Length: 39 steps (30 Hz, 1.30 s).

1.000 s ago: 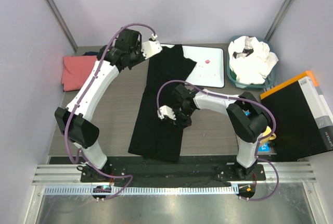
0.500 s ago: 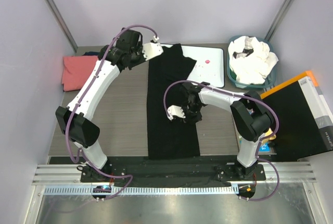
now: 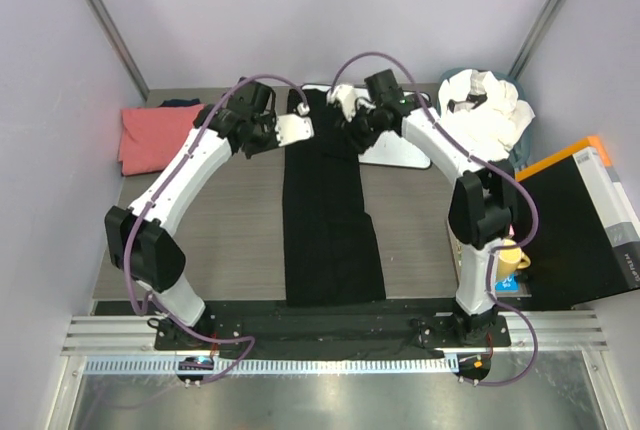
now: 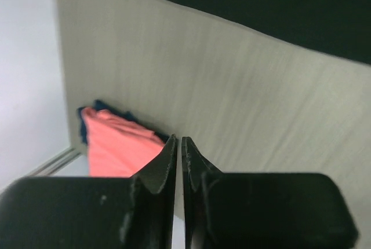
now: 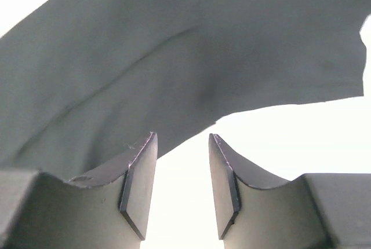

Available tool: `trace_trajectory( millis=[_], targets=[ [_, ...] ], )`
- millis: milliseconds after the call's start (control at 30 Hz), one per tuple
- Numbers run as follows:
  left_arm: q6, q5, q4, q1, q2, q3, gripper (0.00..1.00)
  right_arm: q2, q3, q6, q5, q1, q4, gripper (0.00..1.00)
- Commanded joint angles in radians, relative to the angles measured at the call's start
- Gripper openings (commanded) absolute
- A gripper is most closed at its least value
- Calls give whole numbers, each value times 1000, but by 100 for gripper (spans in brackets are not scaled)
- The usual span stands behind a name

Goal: Fold and stack the t-shirts
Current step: Rotate the tshirt 90 degrees, then grab the bottom of the folded rectangular tshirt with both arms

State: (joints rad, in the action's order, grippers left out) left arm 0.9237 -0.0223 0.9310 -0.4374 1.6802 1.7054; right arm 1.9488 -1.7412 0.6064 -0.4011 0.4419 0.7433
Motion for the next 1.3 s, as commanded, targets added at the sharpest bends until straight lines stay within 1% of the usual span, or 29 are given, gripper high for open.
trace_trajectory(
  millis=[0, 33, 67, 100, 133, 167, 200, 233, 300, 333, 367, 433, 533, 633, 767, 967, 1033, 1067, 1133, 1167, 1200, 1267],
  targets=[
    [95, 116, -33, -4, -89, -139, 9, 192, -185, -386, 123, -118, -170, 47],
    [99, 119, -49, -4, -91, -154, 11, 278, -237, -419, 123, -138, -171, 49],
    [105, 124, -55, -4, -91, -176, 14, 317, -333, -444, 125, -153, -170, 54],
    [106, 125, -58, -4, -86, -181, 18, 353, -384, -473, 152, -175, -171, 57],
    [109, 122, -61, -4, -80, -184, 18, 439, -488, -514, 147, -184, -168, 60],
    [109, 122, -61, -4, -76, -184, 19, 475, -539, -528, 136, -192, -160, 62],
    [103, 121, -61, -4, -65, -181, 19, 516, -587, -542, 154, -201, -159, 63],
    [99, 120, -60, -4, -60, -179, 20, 576, -668, -571, 162, -204, -159, 64],
    [96, 121, -58, -4, -50, -170, 20, 628, -733, -605, 189, -213, -174, 64],
    [96, 117, -57, -4, -42, -168, 20, 644, -763, -658, 209, -226, -185, 64],
    [98, 114, -57, -4, -36, -161, 20, 662, -764, -671, 211, -233, -217, 63],
    [98, 108, -54, -4, -17, -150, 20, 661, -735, -707, 216, -249, -248, 58],
    [99, 102, -50, -4, 6, -121, 20, 653, -692, -753, 171, -256, -263, 52],
    [104, 96, -44, -4, 39, -81, 20, 645, -653, -766, 122, -259, -262, 42],
    [119, 90, -40, -4, 76, -23, 20, 644, -649, -774, 99, -261, -257, 41],
    [110, 99, -35, -7, 111, 26, 20, 631, -640, -766, 137, -272, -249, 42],
    [104, 99, -35, -12, 115, 30, 20, 631, -639, -758, 140, -275, -245, 38],
    [106, 97, -35, -14, 116, 28, 20, 633, -639, -757, 145, -276, -245, 36],
    [103, 97, -35, -17, 119, 30, 20, 634, -644, -746, 145, -276, -246, 25],
    [99, 97, -35, -18, 121, 31, 19, 639, -647, -743, 146, -278, -245, 20],
    [99, 97, -35, -21, 122, 33, 20, 642, -659, -738, 145, -276, -246, 11],
    [96, 97, -38, -24, 124, 36, 19, 651, -672, -726, 146, -278, -248, 4]
  ],
)
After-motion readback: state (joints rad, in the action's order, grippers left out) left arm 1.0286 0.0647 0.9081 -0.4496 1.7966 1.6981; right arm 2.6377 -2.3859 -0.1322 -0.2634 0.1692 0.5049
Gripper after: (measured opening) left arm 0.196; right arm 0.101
